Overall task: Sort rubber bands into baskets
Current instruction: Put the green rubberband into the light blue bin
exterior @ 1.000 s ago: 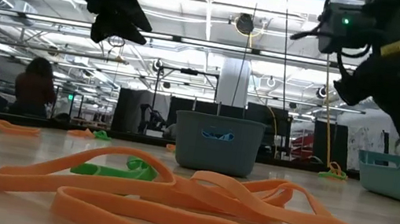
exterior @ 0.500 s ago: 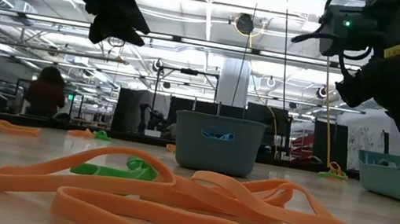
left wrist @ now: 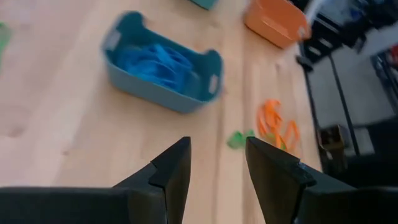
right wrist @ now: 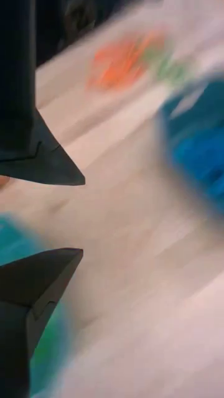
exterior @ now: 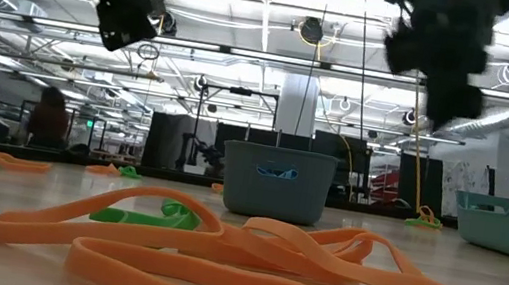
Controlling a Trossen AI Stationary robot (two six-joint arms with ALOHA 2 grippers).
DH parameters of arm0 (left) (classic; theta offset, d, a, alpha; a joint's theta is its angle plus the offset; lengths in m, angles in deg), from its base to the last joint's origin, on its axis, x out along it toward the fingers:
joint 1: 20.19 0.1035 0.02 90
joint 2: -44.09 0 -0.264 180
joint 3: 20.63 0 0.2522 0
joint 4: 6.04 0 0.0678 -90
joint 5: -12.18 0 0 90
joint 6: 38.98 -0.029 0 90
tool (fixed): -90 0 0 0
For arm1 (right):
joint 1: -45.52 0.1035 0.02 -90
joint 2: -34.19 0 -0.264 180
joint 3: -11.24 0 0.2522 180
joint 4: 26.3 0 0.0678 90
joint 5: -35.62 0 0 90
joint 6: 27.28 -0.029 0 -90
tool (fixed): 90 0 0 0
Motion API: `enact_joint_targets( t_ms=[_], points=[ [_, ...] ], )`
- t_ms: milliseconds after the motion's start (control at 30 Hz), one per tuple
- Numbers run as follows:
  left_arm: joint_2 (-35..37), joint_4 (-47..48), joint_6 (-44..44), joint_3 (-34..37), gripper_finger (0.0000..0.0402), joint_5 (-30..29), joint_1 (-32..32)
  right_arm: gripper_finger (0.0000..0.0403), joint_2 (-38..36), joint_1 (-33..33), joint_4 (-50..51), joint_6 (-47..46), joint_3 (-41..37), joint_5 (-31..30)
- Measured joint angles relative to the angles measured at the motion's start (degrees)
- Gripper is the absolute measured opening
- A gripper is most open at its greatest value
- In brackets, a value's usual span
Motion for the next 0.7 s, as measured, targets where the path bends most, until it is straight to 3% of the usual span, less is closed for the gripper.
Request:
enact_joint_targets(
  t_ms=[200, 367, 533, 700],
  points=[
    [0.0, 4.92, 0.79, 0.0, 0.016, -0.66, -5.5, 0.0167, 0.13, 0.0, -24.39, 7.24, 0.58, 0.02],
    [0.0, 15.64, 12.92, 0.0, 0.016, 0.36, -11.14, 0.0167, 1.65, 0.07, -38.25, 15.95, 0.6, 0.39],
    [-0.04, 21.97, 29.34, 0.07, 0.016, 4.16, -21.93, 0.0167, 3.3, 0.06, -39.53, 26.01, 0.6, 0.44],
    [-1.15, 19.55, 41.19, 0.07, 0.016, -0.47, -33.18, 0.0167, 5.65, 0.04, -39.87, 32.23, 0.6, 0.5]
  ],
)
